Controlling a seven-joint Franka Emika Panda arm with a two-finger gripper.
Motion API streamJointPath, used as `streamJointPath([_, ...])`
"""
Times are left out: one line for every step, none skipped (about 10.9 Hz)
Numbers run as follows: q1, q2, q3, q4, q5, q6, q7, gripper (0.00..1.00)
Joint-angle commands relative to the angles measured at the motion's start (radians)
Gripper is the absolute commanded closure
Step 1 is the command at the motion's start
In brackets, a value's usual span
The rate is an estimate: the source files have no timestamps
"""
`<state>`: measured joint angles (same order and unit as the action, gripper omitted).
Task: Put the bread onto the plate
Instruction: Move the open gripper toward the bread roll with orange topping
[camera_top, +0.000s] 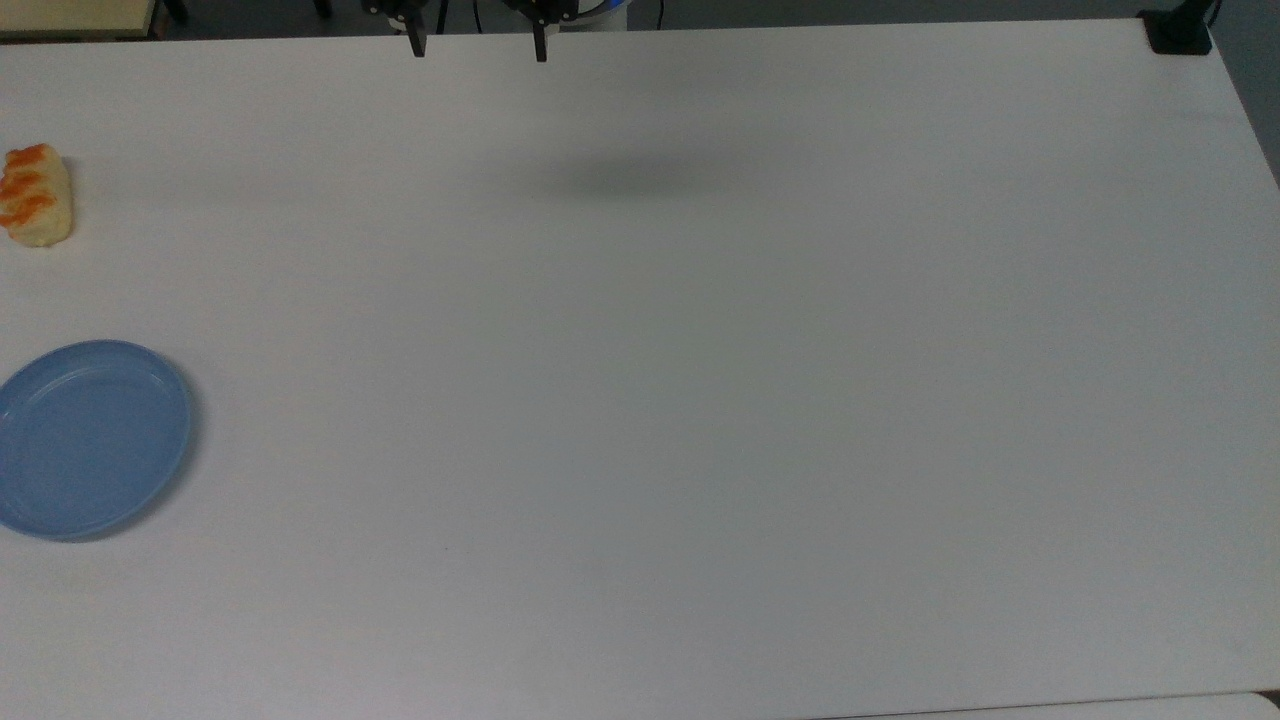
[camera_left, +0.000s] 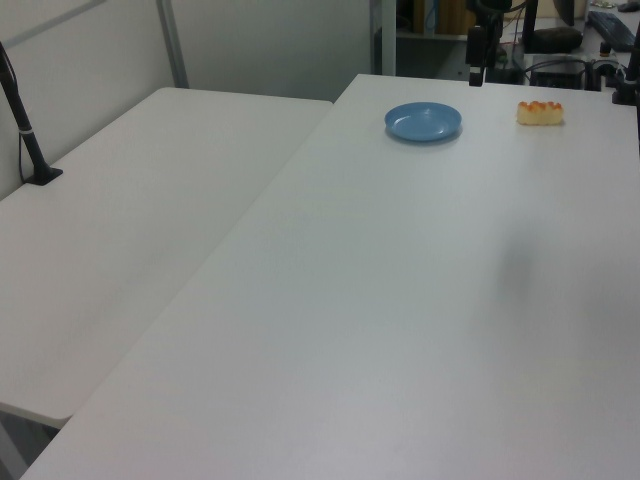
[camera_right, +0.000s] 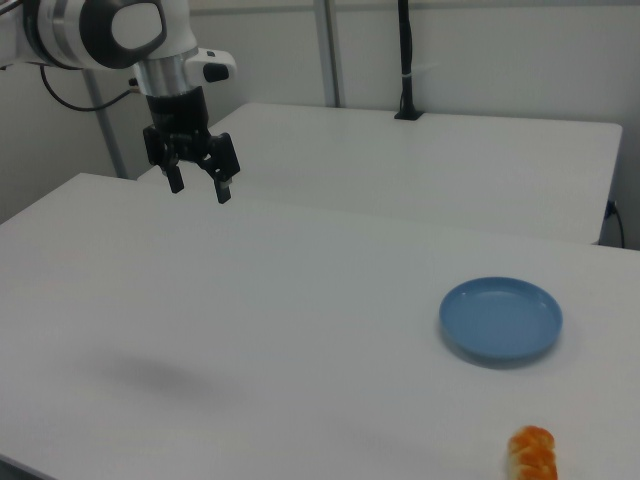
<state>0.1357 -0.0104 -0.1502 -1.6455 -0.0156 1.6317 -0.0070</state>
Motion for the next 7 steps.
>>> streamJointPath([0.013, -0.008, -0.023, -0.013, 0.020, 0.023, -0.033, 0.00])
streamJointPath([0.012, -0.008, -0.025, -0.011, 0.013, 0.023, -0.053, 0.00])
streamJointPath([0.010, -0.009, -0.025, -0.010, 0.013, 0.019, -0.080, 0.00])
streamJointPath([0.007, -0.010, -0.025, 0.004, 0.014, 0.011, -0.083, 0.00])
streamJointPath([0.007, -0.010, -0.025, 0.004, 0.013, 0.010, -0.085, 0.00])
streamJointPath([0.007, -0.010, -0.025, 0.004, 0.013, 0.010, -0.085, 0.00])
streamJointPath([0.007, -0.011, -0.025, 0.004, 0.013, -0.001, -0.087, 0.00])
